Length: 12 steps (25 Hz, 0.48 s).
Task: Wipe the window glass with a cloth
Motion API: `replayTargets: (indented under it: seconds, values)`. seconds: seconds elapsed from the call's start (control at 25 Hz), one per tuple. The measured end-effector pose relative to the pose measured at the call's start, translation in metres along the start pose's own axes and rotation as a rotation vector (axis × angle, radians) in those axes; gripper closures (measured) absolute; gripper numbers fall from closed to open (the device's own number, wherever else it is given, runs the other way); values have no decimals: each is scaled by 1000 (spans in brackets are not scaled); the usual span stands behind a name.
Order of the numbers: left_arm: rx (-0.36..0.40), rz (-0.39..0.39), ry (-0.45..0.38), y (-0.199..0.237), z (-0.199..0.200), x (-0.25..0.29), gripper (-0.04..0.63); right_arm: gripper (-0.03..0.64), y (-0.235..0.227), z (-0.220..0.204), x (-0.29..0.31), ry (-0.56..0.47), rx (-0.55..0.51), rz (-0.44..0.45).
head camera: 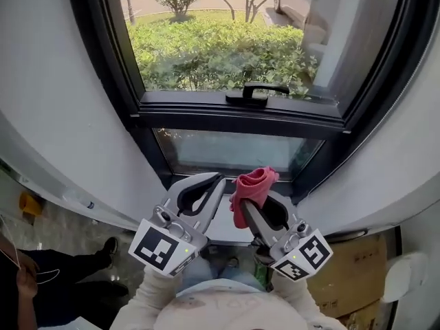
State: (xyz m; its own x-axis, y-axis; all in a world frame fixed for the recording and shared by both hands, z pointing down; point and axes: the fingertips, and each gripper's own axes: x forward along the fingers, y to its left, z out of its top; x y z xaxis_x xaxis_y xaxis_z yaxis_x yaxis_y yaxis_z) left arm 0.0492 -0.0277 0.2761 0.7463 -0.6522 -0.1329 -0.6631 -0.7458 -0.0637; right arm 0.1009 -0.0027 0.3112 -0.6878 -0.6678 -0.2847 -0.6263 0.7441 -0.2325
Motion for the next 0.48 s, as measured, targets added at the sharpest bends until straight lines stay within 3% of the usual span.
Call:
replayTargets:
  seconds: [0.28,0.48]
  values:
    - [-11,9,12,41,-15,24,595,506,-32,-12,36,36,24,-15]
    - [-8,22,-1,80,-12,22,595,508,-40,2,95,46,-22,1]
